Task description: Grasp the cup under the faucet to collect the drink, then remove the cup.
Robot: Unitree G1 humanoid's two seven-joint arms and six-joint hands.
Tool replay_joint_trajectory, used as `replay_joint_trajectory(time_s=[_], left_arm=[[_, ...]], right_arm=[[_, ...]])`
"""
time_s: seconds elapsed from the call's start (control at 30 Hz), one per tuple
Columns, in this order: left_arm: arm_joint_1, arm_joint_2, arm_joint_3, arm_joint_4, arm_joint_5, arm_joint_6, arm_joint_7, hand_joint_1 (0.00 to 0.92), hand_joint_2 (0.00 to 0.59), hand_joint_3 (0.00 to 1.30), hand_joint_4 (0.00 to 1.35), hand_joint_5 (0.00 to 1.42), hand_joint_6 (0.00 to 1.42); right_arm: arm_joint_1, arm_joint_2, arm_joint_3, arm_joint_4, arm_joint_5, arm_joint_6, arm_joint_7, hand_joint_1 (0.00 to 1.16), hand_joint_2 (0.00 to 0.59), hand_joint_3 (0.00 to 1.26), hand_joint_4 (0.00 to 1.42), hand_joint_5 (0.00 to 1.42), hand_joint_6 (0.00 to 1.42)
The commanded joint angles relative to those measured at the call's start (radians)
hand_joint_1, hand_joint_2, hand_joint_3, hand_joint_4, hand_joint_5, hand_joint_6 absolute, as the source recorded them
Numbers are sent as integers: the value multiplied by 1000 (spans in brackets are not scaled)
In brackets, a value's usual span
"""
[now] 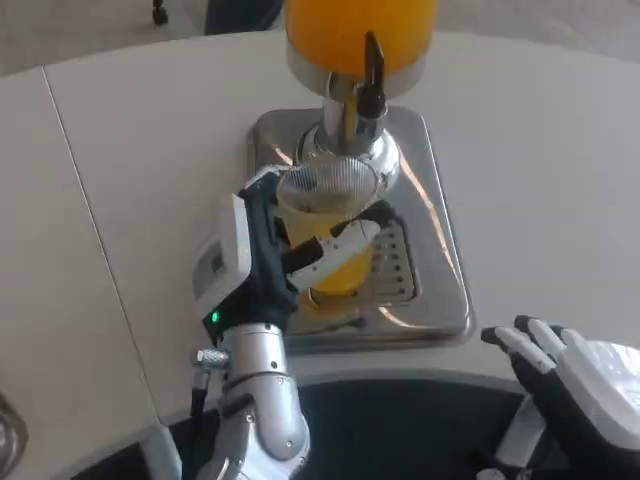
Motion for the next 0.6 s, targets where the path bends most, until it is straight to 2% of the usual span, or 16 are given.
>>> replay_joint_trajectory(time_s=[0.03, 0.37, 0.6], left_arm=[[41, 37, 13, -82, -12, -44, -39, 574, 43, 937, 1140, 1378, 1424], [102, 118, 61, -207, -24, -83, -110, 580, 36, 935, 1142, 1378, 1424], [156, 164, 88, -313, -44, -107, -170, 581, 35, 931, 1142, 1391, 1424]], right_arm=[[-15, 58, 30, 24, -23, 22, -11, 765, 389, 96, 0, 0, 0], [-38, 70, 105, 53, -75, 49, -40, 757, 385, 96, 0, 0, 0], [-44, 62, 157, 49, -117, 39, -61, 744, 389, 95, 0, 0, 0]])
